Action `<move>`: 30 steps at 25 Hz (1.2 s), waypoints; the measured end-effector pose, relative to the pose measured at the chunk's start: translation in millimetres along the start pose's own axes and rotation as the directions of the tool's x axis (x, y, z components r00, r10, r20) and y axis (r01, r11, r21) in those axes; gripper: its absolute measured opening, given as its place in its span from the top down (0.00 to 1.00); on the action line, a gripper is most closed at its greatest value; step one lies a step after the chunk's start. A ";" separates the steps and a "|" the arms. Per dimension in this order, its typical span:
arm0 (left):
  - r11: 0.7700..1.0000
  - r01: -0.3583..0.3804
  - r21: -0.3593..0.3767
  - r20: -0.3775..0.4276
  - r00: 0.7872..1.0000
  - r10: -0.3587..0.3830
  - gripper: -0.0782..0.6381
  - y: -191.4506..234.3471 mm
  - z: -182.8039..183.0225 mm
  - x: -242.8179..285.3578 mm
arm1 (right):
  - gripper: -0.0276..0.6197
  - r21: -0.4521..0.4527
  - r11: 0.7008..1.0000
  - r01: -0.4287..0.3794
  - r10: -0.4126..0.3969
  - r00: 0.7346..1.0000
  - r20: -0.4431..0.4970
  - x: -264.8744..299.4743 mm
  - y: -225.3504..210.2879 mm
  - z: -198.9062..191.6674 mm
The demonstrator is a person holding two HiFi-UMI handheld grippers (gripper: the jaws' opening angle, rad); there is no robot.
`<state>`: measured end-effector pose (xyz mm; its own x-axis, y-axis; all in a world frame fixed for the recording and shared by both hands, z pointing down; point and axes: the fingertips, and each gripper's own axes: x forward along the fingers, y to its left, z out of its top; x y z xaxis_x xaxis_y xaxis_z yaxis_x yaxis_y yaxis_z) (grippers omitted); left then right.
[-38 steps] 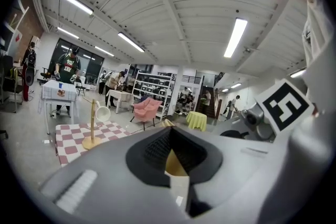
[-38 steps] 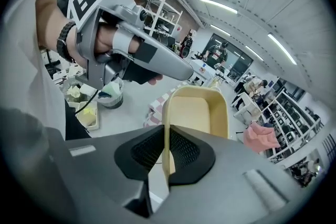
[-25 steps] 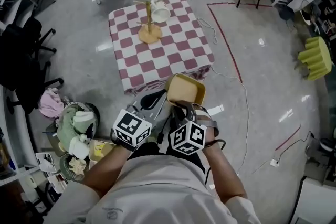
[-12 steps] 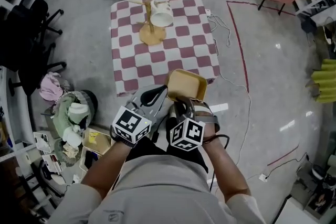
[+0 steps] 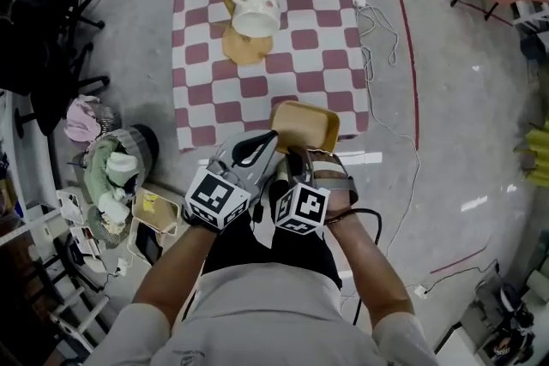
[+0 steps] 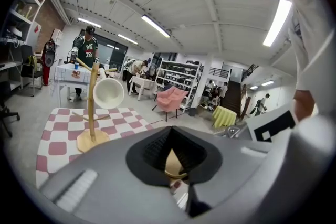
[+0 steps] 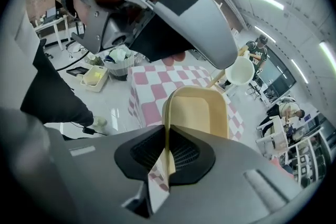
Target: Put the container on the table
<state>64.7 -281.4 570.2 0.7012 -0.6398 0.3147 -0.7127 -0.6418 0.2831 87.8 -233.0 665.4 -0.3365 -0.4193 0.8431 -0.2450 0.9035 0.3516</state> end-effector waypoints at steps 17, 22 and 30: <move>0.997 -0.037 -0.068 -0.058 0.998 0.034 0.88 49.0 -58.5 41.8 | 0.90 -0.118 0.992 -0.043 0.030 0.993 -0.113 117.7 4.8 -49.2; 0.996 -0.047 -0.071 -0.058 0.997 0.042 0.89 56.3 -61.0 41.2 | 0.90 -0.134 0.989 -0.055 0.038 0.992 -0.124 133.3 8.5 -53.4; 0.995 -0.060 -0.084 -0.068 0.996 0.055 0.89 61.6 -65.3 33.2 | 0.88 -0.064 0.995 -0.079 0.073 0.994 -0.085 140.1 11.0 -51.2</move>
<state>42.7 -314.6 657.2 0.6580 -0.6440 0.3902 -0.7530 -0.5642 0.3385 84.5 -277.3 808.3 -0.2753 -0.3433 0.8980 -0.1595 0.9374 0.3095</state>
